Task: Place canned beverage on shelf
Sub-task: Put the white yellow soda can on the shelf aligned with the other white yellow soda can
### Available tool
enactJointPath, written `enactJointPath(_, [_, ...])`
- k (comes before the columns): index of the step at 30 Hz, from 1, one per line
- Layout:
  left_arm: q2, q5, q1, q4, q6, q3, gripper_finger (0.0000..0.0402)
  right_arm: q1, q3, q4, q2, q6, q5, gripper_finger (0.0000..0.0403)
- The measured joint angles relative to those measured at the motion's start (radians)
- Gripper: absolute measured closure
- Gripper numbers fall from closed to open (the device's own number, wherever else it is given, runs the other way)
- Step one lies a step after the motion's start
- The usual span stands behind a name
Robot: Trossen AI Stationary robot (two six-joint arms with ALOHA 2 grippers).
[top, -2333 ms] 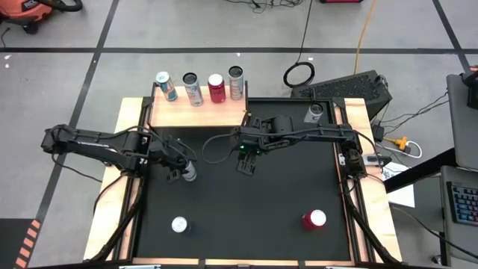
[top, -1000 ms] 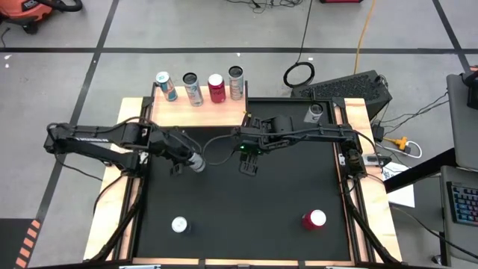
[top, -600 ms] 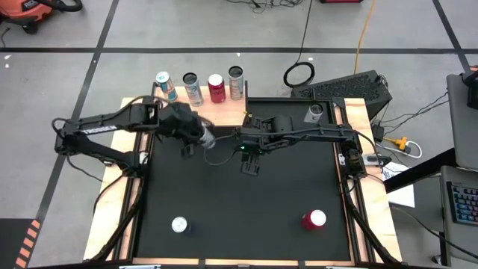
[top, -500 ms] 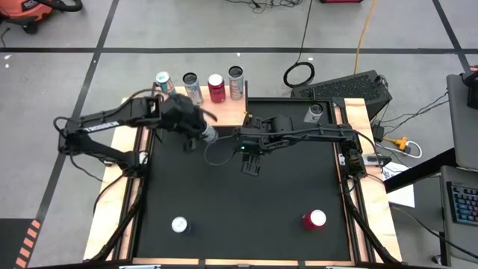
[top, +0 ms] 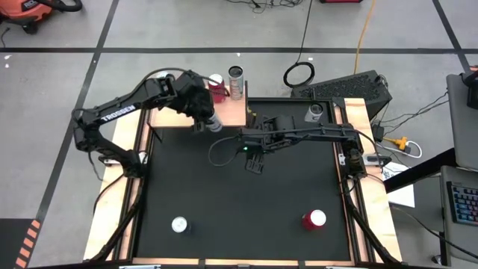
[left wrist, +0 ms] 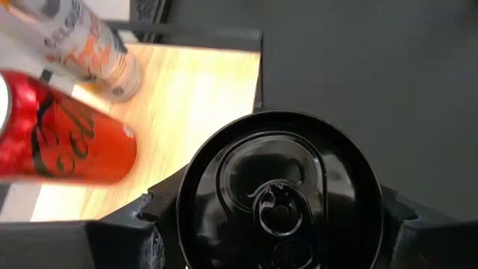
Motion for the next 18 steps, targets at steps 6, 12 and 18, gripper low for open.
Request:
enactJointPath(6, [0.041, 0.018, 0.032, -0.001, 0.044, 0.078, 0.0149, 0.0, 0.0, -0.001, -0.032, 0.01, 0.007, 0.0186])
enactJointPath(12, [0.097, 0.034, 0.067, -0.022, 0.074, 0.155, 0.0149, 0.0, 0.0, 0.0, -0.048, 0.019, 0.001, 0.0186])
enactJointPath(18, [0.16, 0.076, 0.094, -0.042, 0.079, 0.167, 0.0149, 0.003, 0.0, 0.0, -0.048, 0.019, 0.001, 0.0186])
